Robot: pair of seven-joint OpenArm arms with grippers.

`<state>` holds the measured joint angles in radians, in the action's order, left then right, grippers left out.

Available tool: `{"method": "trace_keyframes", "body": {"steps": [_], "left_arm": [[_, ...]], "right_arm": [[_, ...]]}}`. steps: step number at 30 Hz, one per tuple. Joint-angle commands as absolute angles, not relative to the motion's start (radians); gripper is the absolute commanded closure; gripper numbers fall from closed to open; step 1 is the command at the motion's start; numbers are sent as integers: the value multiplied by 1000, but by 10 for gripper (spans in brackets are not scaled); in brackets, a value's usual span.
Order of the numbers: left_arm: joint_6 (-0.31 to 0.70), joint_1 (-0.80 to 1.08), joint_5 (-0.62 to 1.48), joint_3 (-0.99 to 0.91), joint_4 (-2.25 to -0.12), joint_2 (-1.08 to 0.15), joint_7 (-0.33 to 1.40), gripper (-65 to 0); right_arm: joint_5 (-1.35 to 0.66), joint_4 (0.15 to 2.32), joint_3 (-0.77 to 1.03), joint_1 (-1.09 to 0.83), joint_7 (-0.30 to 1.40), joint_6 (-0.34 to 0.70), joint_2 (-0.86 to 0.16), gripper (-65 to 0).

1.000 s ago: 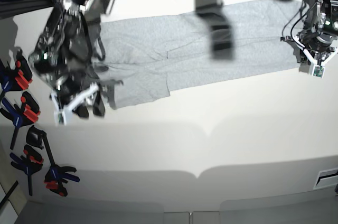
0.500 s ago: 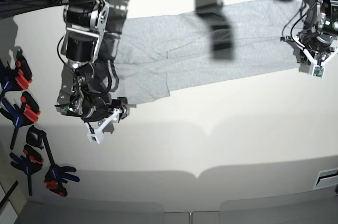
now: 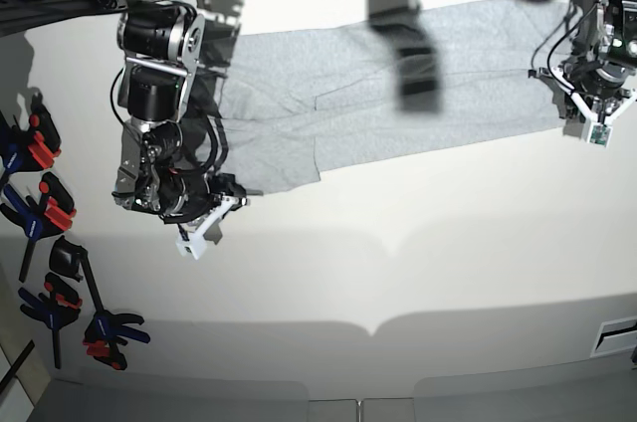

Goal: Fold the T-shirt properly
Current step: 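Lay the folded hem down and release it with both grippers, then smooth the folded shirt edge with the right gripper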

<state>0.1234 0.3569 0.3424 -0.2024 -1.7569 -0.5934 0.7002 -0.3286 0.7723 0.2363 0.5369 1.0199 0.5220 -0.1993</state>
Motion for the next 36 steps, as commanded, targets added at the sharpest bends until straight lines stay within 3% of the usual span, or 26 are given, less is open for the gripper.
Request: {"method": "trace_keyframes", "body": {"steps": [1,7,15,23,28,36], "left_arm": [[116,350,341,-211,-1774,-612,682,-130],[116,350,341,-211,-1774,-612,682,-130],[116,349,341,-211,-1774,-612,681,-130],[116,350,341,-211,-1774,-613,681,-130],[116,349,341,-211,-1774,-613,680,-130],[116,349,341,-211,-1774,-613,680,-130]], "right_arm": [[-326,783,235,562,1028,545,-208,0],[-325,858,235,562,1026,547,-211,0],[-412,1121,235,506,1121,593,-212,0],[-627,1555,236,223,1218,655,-211,0],[-636,1814,274,-2,1223,656,-211,0],[-640,1948,485,-241,1185,691,-210,0]]}}
